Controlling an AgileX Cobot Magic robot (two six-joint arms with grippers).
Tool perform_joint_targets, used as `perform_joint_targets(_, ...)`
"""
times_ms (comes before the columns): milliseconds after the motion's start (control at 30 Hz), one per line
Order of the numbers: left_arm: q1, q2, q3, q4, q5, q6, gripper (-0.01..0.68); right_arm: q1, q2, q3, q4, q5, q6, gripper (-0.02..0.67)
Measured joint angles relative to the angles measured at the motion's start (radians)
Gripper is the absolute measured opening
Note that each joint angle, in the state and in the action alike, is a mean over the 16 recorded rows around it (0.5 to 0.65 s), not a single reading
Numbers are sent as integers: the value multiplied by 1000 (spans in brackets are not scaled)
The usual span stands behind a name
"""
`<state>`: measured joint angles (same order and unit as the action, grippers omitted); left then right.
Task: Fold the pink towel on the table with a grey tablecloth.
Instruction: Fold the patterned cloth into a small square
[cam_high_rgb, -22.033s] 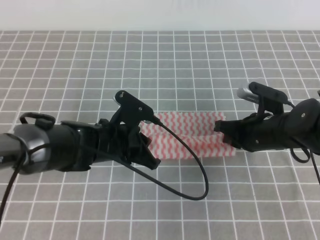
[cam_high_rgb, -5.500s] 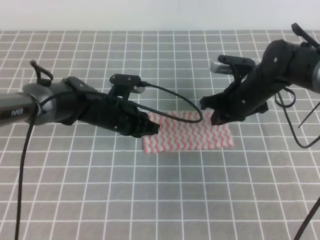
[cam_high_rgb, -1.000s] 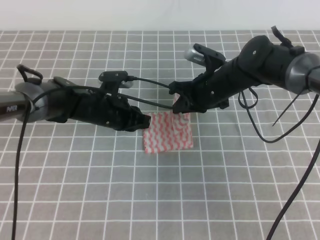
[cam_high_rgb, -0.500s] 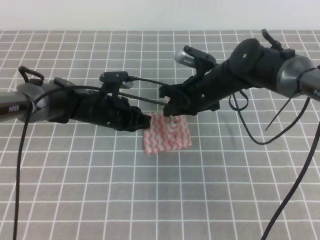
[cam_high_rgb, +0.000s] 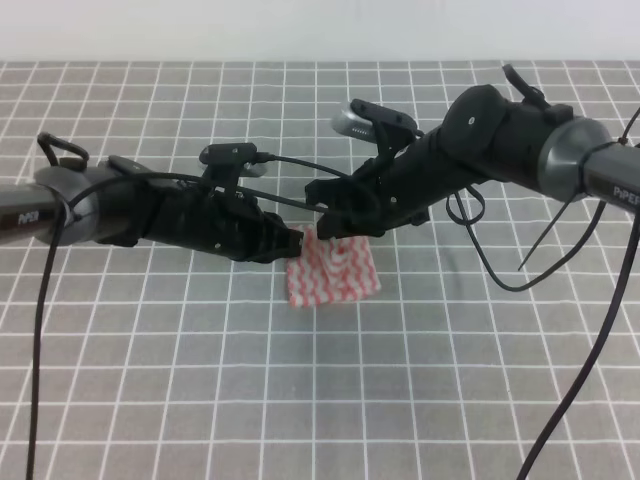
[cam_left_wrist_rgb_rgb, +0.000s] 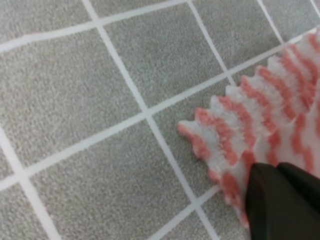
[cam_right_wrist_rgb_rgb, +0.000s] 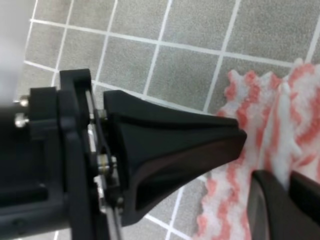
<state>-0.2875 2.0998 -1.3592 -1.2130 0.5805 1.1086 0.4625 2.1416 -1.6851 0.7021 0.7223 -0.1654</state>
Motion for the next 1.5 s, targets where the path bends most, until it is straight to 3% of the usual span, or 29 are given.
perform_joint_targets(1500,40,-15,-34,8,71,-4,0,0,22,-4,30,25,-1,14)
